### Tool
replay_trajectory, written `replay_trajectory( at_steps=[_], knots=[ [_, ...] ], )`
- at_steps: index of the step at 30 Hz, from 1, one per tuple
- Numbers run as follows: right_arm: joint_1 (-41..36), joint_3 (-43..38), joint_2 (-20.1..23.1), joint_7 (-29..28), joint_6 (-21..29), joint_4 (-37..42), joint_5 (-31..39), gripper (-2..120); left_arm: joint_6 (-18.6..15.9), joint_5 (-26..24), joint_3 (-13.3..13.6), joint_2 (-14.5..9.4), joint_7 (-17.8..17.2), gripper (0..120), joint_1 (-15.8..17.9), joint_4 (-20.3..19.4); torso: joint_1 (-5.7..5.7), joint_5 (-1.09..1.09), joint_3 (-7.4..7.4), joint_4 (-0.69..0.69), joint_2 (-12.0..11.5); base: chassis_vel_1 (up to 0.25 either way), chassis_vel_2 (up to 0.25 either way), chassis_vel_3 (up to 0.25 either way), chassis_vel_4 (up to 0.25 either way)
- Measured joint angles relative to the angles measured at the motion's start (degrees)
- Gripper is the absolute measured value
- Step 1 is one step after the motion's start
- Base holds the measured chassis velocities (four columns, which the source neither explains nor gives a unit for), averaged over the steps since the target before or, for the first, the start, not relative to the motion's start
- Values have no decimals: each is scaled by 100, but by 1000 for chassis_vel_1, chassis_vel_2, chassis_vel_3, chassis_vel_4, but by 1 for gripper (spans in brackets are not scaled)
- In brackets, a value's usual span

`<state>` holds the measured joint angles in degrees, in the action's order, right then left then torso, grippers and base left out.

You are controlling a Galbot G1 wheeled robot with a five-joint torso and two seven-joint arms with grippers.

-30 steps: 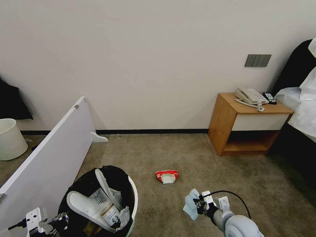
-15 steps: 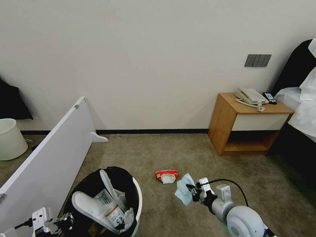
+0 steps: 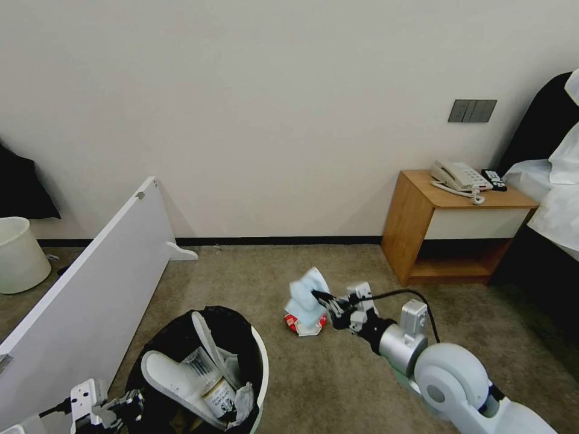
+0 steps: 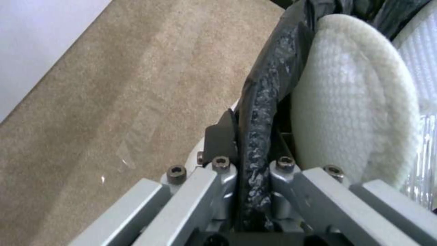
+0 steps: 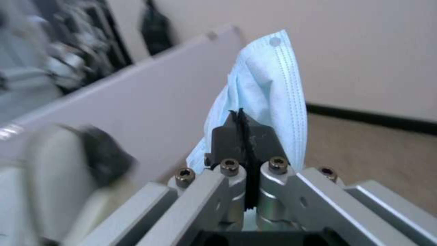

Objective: Pick up the trash bin, then pick up the garbage from the floor and place it into the trash bin.

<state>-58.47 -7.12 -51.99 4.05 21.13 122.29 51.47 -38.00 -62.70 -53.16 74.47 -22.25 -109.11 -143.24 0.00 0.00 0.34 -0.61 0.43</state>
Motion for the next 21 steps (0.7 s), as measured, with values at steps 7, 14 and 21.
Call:
replay_trajectory(
  at_steps=[7,14,21],
  knots=[
    [303,191,-7,449,-442,227,285,0,-2,-7,-9,-3,0,2,-2,0,0,0,0,0,0,0,0,0,0],
    [766,683,62,1014,-859,373,589,0,-5,-9,15,2,-1,2,-4,0,0,0,0,0,0,0,0,0,0],
    [1198,1328,53,1432,-994,346,640,0,-6,-10,-2,16,-2,2,-19,0,0,0,0,1,0,0,0,0,0]
  ],
)
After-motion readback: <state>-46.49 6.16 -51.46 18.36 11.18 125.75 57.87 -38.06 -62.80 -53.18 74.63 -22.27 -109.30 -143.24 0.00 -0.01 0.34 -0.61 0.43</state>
